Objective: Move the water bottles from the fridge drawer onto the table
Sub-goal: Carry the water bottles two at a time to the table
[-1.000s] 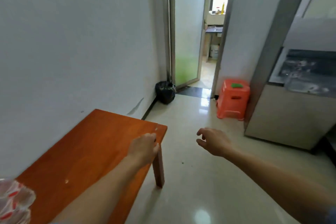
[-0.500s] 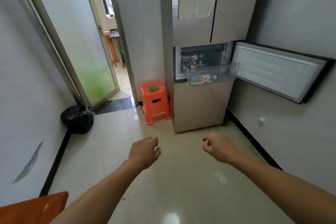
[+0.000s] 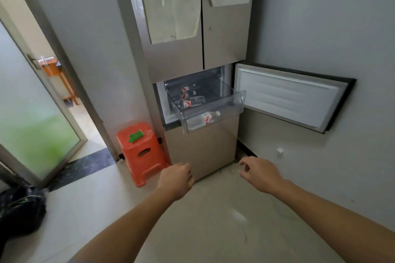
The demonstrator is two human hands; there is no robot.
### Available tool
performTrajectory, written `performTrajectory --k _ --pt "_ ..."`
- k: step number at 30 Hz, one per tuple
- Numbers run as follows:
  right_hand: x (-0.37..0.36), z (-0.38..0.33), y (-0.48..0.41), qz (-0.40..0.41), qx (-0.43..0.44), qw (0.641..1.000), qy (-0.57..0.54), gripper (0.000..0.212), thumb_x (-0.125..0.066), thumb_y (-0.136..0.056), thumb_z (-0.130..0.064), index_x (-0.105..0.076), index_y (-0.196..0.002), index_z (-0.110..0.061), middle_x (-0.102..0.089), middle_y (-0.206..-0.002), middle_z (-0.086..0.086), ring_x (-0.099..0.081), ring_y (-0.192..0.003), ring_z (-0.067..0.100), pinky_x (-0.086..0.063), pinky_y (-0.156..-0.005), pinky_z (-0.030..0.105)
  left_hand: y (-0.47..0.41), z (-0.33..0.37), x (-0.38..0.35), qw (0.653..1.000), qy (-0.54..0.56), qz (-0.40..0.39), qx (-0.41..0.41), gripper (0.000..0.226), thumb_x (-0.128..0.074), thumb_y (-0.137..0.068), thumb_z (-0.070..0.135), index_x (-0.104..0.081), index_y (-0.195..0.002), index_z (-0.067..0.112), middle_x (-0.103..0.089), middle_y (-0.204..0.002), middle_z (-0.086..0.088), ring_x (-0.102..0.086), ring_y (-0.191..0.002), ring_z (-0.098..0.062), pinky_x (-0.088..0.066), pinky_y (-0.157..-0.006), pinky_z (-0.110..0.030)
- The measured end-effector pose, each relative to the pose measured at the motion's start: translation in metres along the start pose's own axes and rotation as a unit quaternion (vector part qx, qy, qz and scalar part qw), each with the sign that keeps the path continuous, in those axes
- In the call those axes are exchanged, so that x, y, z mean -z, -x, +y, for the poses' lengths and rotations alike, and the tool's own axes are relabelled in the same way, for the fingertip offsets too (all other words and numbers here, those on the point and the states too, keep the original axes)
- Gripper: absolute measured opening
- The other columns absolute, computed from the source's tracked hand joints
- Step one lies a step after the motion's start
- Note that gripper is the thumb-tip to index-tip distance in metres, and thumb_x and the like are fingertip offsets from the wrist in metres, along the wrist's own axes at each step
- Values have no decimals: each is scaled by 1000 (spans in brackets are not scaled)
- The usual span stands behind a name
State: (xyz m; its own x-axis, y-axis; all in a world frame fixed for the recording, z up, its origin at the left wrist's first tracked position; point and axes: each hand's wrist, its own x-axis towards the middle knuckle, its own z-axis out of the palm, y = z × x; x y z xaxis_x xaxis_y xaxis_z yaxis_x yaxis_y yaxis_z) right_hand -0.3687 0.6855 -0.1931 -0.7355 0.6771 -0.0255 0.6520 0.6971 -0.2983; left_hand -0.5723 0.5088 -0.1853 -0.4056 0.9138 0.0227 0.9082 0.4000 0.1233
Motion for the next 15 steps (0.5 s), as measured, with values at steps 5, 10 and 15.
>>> performTrajectory --k 5,10,15 --pt "1 37 -80 0 -10 1000 -1 34 -52 -90 -44 -59 -118 -27 -64 -106 -6 -60 -94 17 -44 -75 29 -89 -3 -11 1000 -13 -14 -10 23 -46 -90 35 -56 -99 17 -63 -101 -4 -61 -91 -29 -50 -72 -37" --pt "5 71 -182 2 11 1000 -18 35 -54 -91 -44 -59 -120 -26 -65 -107 -5 -60 -92 15 -43 -72 27 -186 -13 -14 999 -26 -7 19 24 -46 -90 37 -56 -99 17 -63 -105 -4 -62 -94 -29 -47 -72 -34" --pt "30 89 -288 -5 39 998 -39 37 -56 -91 -43 -59 -122 -23 -64 -103 -5 -60 -88 13 -52 -79 32 -273 -25 -10 998 -4 8 57 21 -46 -89 39 -54 -93 20 -65 -98 -3 -64 -86 -25 -52 -72 -35"
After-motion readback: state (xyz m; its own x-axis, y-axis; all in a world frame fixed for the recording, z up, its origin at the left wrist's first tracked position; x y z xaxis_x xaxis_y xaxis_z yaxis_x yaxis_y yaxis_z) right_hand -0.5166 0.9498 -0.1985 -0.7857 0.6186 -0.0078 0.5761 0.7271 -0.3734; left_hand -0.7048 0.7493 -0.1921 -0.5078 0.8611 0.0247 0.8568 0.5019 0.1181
